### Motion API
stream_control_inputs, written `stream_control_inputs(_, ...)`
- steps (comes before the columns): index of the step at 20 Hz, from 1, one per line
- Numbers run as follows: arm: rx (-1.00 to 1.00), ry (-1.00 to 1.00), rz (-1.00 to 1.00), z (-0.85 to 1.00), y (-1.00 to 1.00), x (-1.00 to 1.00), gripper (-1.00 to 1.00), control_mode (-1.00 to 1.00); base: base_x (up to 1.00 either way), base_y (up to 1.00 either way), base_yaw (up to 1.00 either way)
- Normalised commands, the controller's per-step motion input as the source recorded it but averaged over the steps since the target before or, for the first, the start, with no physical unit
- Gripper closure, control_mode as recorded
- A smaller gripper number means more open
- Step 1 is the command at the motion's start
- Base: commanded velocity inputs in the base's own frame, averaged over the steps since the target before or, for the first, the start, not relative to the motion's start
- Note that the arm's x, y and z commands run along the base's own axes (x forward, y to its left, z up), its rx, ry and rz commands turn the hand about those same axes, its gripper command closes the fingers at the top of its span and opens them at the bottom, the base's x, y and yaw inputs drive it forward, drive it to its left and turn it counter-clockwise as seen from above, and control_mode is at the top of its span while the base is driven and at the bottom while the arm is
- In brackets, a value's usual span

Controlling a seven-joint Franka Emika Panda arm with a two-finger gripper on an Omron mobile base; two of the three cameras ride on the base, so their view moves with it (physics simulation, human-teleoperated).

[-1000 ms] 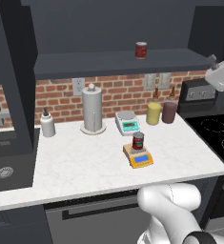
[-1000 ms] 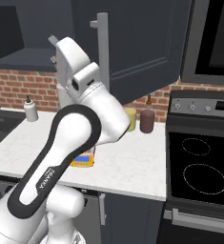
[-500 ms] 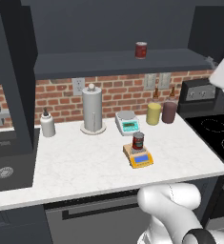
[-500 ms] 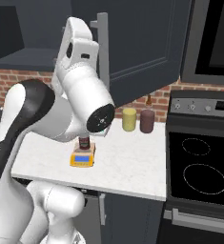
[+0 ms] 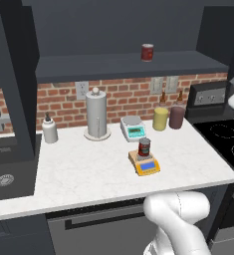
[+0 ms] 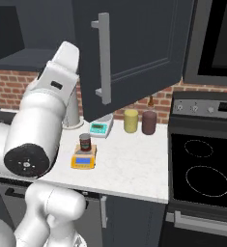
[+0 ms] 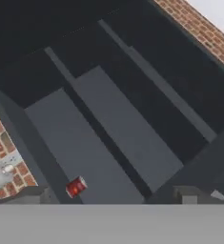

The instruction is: Pick the canned food and place it on the digital scale for weighing, and close the cabinet.

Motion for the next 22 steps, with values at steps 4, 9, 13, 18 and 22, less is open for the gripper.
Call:
stream_control_inputs(4, 0.22, 0.76, -0.17, -0.76, -0.10, 1.00, -1.00, -1.00, 0.00, 0.00, 0.00)
stream_control_inputs(9, 0.38, 1.00, -0.01, -0.02, -0.93, 0.78, -1.00, -1.00, 0.00, 0.00, 0.00)
stream_control_inputs(13, 0.44, 1.00, 0.00, 0.00, -0.89, 0.83, -1.00, -1.00, 0.00, 0.00, 0.00)
stream_control_inputs(18, 0.43, 1.00, 0.00, -0.03, -0.46, 1.00, -1.00, -1.00, 0.00, 0.00, 0.00)
stream_control_inputs(22, 0.42, 0.88, 0.00, -0.02, -0.33, 1.00, -1.00, -1.00, 0.00, 0.00, 0.00)
